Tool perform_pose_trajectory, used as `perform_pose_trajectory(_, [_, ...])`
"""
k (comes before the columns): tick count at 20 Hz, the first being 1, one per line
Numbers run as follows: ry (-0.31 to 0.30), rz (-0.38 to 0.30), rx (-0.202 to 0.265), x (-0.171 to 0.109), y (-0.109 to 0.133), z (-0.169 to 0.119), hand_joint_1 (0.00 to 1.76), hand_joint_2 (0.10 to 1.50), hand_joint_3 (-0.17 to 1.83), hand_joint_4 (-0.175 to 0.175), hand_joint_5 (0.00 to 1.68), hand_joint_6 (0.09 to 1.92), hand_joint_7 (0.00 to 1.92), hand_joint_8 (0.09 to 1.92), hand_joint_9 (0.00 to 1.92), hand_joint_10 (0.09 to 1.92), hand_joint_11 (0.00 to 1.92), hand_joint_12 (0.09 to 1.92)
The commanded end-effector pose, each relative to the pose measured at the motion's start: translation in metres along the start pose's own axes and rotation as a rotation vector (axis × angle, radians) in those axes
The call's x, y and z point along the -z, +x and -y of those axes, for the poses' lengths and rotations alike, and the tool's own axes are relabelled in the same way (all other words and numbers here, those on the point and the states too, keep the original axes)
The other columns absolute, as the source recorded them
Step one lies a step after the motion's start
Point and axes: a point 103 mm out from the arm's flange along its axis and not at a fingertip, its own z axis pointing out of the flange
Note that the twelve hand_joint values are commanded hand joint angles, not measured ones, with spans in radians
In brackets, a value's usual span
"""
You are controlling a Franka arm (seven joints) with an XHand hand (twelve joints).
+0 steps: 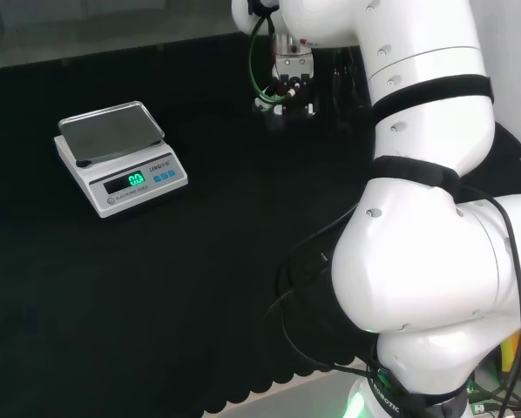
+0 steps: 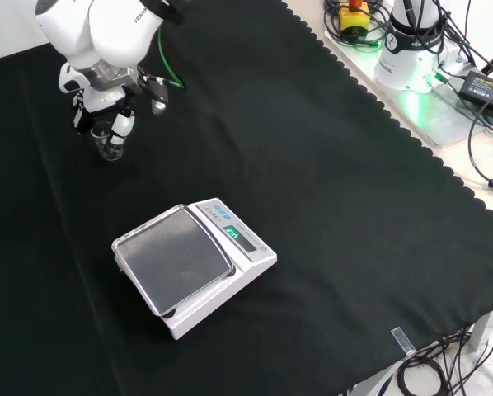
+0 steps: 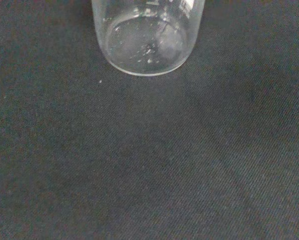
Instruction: Pick up the beaker.
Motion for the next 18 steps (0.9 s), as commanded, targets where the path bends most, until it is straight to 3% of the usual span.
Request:
perform_pose_trajectory(1, [-0.055,0.043,-0.013,0.005,-0.002,0.000,0.73,0.88,0.24,-0.098,0.85,0.77,1.10,0.84,0.94,0.66,0.54,1.35])
perform_pose_trajectory(5, [-0.101,0.065,-0.004,0.013,-0.002,0.005,0.82,0.83,0.32,-0.089,1.05,0.71,1.31,0.79,1.17,0.59,0.66,1.29])
perform_pose_trajectory(7, [-0.123,0.071,-0.003,0.019,-0.003,0.009,0.98,0.85,0.33,0.083,1.13,0.74,1.40,0.74,1.30,0.58,0.74,1.27])
perform_pose_trajectory(8, [-0.131,0.071,-0.004,0.022,-0.005,0.011,1.03,0.85,0.34,0.129,1.16,0.72,1.44,0.71,1.35,0.58,0.77,1.25])
perform_pose_trajectory(9, [-0.136,0.074,-0.001,0.026,-0.005,0.013,1.06,0.83,0.37,0.153,1.20,0.68,1.48,0.67,1.40,0.57,0.80,1.24])
perform_pose_trajectory(14, [-0.140,0.085,0.019,0.051,-0.009,0.026,1.14,0.62,0.67,0.175,1.34,0.55,1.65,0.49,1.58,0.45,0.92,1.17])
perform_pose_trajectory(18, [-0.157,0.053,0.042,0.078,-0.014,0.042,1.15,0.56,0.76,0.175,1.38,0.53,1.71,0.43,1.63,0.39,0.96,1.14])
